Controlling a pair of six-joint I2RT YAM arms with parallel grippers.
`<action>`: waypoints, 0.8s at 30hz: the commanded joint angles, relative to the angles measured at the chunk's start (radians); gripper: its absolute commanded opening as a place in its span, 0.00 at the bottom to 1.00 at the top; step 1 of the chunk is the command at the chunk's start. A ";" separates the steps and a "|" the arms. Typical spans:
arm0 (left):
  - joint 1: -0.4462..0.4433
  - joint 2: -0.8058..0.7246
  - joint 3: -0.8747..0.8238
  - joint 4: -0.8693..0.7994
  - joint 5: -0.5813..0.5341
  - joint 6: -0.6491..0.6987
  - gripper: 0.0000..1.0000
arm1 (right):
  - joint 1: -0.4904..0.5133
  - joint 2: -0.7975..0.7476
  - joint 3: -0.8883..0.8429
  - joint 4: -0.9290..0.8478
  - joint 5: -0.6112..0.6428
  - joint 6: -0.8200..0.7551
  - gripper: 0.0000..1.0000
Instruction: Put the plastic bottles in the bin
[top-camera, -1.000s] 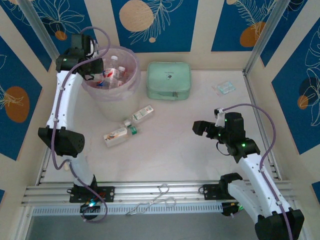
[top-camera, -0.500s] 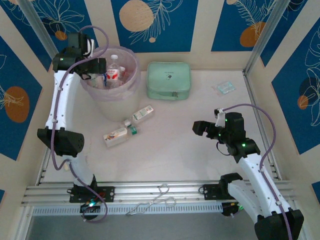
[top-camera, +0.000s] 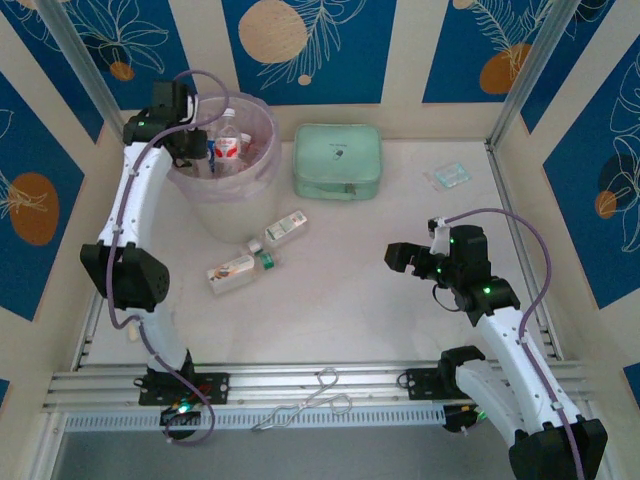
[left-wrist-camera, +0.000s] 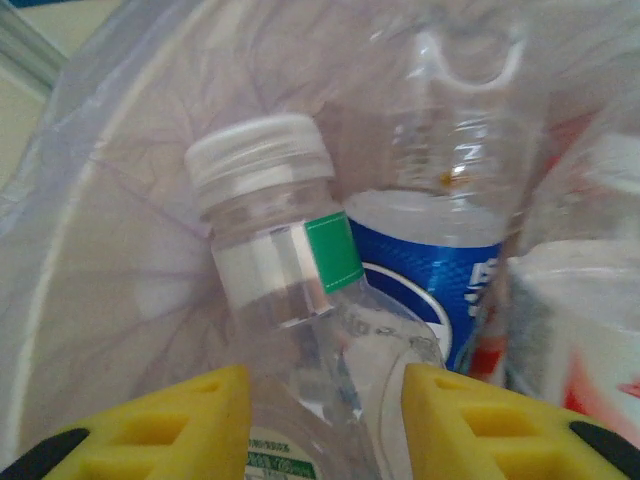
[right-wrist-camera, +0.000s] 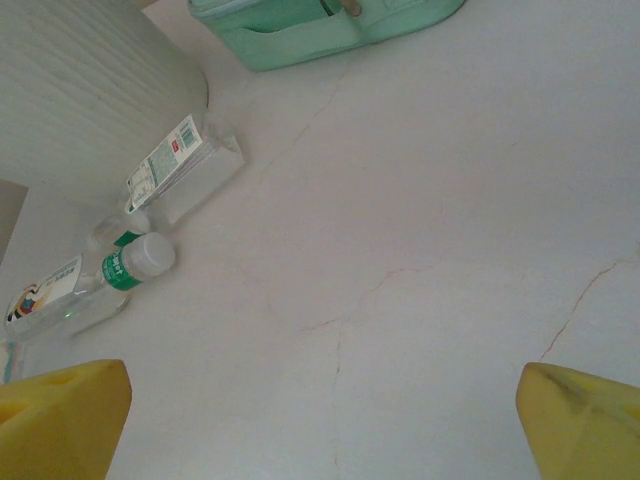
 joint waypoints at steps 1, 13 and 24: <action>0.007 -0.005 -0.017 0.020 0.003 -0.004 0.43 | -0.003 -0.020 -0.008 -0.008 -0.025 -0.007 0.99; -0.011 -0.209 0.008 0.002 0.039 0.038 0.72 | -0.002 -0.014 -0.009 0.013 -0.037 0.009 0.99; -0.345 -0.670 -0.546 -0.029 -0.127 -0.014 0.88 | -0.005 0.004 0.019 0.009 -0.030 -0.008 0.99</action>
